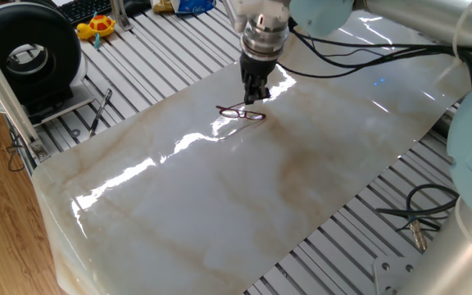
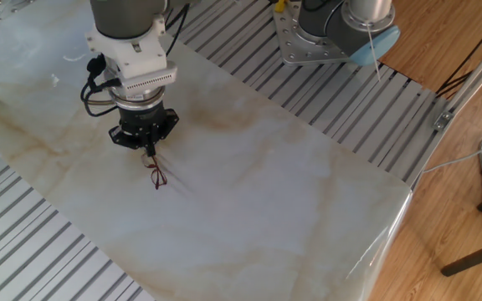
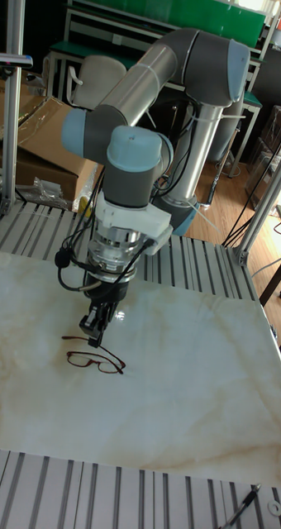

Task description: Unfold the leg of the glasses (with one hand)

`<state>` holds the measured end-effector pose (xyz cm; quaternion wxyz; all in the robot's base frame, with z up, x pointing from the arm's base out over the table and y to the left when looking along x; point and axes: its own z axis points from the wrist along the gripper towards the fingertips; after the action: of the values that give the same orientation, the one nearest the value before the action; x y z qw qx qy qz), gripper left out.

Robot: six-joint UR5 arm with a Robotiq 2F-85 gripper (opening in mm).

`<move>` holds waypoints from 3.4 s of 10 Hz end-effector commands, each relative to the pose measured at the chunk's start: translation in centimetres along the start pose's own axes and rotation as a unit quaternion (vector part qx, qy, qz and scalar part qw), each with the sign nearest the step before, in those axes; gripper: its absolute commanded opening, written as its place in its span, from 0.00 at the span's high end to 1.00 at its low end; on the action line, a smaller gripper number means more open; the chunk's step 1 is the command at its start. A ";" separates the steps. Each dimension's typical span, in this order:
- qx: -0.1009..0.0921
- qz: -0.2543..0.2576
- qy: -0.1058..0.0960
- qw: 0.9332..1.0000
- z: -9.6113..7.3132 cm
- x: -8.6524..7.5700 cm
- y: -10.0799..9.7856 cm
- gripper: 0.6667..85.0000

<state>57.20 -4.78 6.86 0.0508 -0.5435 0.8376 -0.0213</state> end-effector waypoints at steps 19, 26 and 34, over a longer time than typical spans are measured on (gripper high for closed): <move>-0.018 0.137 0.063 0.988 -11.2 0.0 2.8 0.99; -0.001 0.087 0.075 0.993 -11.2 2.1 1.5 0.99; 0.010 0.038 0.077 0.996 -10.0 4.9 0.3 0.99</move>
<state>53.96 -9.19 16.72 -0.0162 -0.5055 0.8592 -0.0773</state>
